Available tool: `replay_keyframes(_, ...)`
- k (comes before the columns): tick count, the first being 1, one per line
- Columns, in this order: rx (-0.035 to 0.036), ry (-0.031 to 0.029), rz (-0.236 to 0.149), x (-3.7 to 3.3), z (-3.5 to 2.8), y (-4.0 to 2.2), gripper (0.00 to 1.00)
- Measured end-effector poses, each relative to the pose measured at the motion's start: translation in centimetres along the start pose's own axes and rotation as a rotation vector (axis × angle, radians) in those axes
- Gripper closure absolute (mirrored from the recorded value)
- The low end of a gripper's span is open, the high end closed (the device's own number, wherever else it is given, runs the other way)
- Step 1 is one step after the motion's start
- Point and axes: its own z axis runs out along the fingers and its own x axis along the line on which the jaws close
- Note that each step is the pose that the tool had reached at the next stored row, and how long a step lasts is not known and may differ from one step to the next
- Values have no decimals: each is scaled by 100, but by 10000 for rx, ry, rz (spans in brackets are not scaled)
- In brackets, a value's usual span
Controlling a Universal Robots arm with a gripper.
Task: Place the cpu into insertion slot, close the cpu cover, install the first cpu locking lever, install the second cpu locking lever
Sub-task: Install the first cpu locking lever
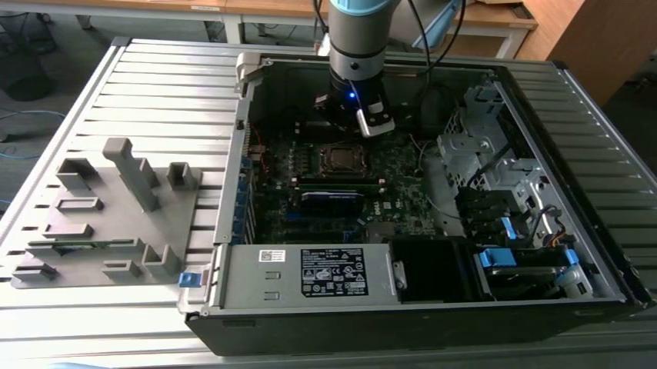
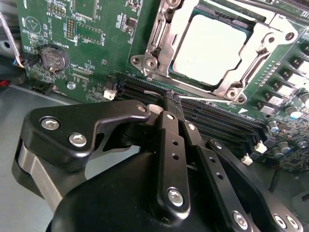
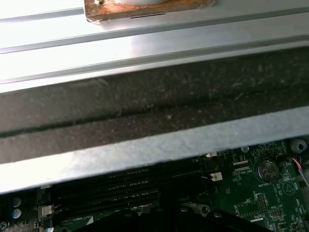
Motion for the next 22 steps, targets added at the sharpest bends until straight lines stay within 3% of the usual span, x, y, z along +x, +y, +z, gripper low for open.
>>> replay_keyframes(4,9,-43,201,1,1,0,90)
replay_keyframes(17,-8,-69,342,26,-1,-1,90)
replay_keyframes(22,-15,-150,444,27,15,-5,90)
